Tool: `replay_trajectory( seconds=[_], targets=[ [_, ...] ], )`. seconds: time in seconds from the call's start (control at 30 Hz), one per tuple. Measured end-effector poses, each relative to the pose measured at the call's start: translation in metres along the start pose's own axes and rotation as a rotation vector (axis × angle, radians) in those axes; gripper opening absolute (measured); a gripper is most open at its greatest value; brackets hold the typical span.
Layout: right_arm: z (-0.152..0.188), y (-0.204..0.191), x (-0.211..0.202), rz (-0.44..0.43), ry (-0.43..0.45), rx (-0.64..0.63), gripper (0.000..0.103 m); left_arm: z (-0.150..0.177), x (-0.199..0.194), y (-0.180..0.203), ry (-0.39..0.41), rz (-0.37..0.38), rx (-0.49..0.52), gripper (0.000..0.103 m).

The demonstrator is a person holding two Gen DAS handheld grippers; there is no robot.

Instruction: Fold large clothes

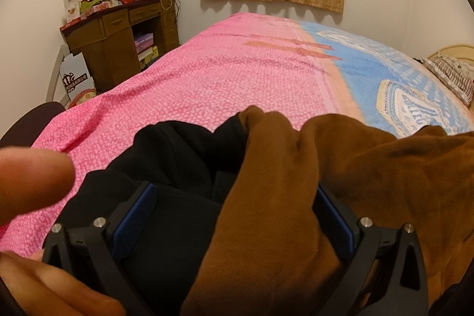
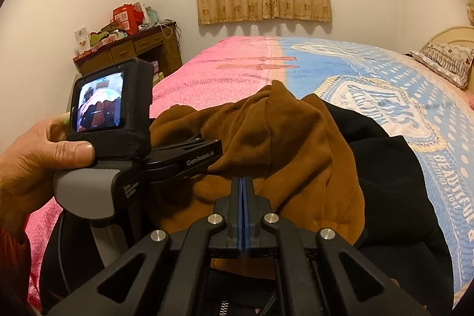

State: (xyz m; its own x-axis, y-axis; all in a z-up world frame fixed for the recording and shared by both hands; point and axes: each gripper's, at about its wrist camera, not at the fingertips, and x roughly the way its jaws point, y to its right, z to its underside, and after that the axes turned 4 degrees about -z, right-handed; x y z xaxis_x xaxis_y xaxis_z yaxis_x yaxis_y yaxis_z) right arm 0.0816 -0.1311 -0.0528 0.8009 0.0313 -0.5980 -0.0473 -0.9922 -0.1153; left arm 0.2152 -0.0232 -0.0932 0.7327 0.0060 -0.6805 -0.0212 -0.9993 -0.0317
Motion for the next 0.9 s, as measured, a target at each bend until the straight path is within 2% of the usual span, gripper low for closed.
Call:
replay_trajectory(
  seconds=[0.27, 0.9],
  targets=[
    [0.002, 0.003, -0.006, -0.004, -0.014, 0.036, 0.001, 0.0, -0.002, -0.001, 0.011, 0.003, -0.001, 0.103],
    [0.014, -0.01, -0.057, -0.021, -0.004, 0.037, 0.001, 0.0, -0.002, -0.001, 0.01, 0.003, -0.001, 0.103]
  ],
)
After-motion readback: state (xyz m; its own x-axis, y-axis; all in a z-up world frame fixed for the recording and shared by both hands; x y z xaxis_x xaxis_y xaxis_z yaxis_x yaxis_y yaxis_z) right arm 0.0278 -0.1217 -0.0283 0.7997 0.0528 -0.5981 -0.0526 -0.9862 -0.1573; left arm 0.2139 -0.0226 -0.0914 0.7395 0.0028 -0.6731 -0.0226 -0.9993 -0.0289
